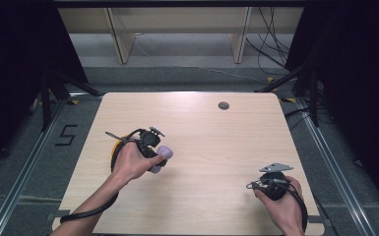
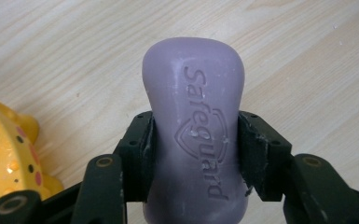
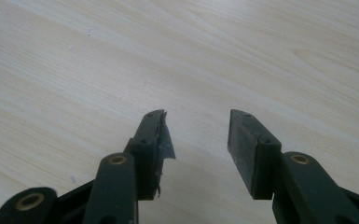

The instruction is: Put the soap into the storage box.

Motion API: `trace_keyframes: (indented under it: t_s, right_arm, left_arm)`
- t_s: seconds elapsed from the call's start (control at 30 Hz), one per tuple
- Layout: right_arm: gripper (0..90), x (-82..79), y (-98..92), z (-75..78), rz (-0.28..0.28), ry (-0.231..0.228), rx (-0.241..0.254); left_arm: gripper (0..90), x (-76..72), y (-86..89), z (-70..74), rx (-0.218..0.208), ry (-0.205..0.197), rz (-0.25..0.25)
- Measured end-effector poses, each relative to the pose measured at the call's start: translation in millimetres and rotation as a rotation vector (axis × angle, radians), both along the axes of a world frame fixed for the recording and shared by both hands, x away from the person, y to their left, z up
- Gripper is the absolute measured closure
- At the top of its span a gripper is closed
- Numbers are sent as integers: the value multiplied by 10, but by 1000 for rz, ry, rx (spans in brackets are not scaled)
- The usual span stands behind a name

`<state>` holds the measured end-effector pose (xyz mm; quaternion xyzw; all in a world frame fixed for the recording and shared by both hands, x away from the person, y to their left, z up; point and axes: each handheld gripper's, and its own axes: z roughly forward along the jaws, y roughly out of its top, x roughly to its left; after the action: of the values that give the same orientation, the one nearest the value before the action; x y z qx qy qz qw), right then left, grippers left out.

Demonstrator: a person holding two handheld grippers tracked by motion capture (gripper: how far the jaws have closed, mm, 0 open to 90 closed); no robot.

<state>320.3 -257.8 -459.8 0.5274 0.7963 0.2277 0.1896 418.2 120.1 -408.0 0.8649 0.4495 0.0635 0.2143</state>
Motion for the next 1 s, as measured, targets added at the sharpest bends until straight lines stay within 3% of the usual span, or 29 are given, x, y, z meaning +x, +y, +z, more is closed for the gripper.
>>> trace_keyframes:
  t_s: [0.5,0.67,0.83,0.9,1.0]
  right_arm:
    - [548,-3,6,5,1,-8,-3]
    - [545,-1,4,4,3,-7,-1]
    - [545,-3,6,4,1,-5,-1]
    - [545,-2,6,4,0,-6,-2]
    - [545,-3,6,3,0,-5,-2]
  left_arm:
    - [494,36,336,39,19,-12,68]
    - [494,48,424,39,6,-6,107]
    - [494,69,481,33,17,-18,129]
    - [494,81,504,37,26,-6,164]
    - [493,111,553,21,41,-14,165]
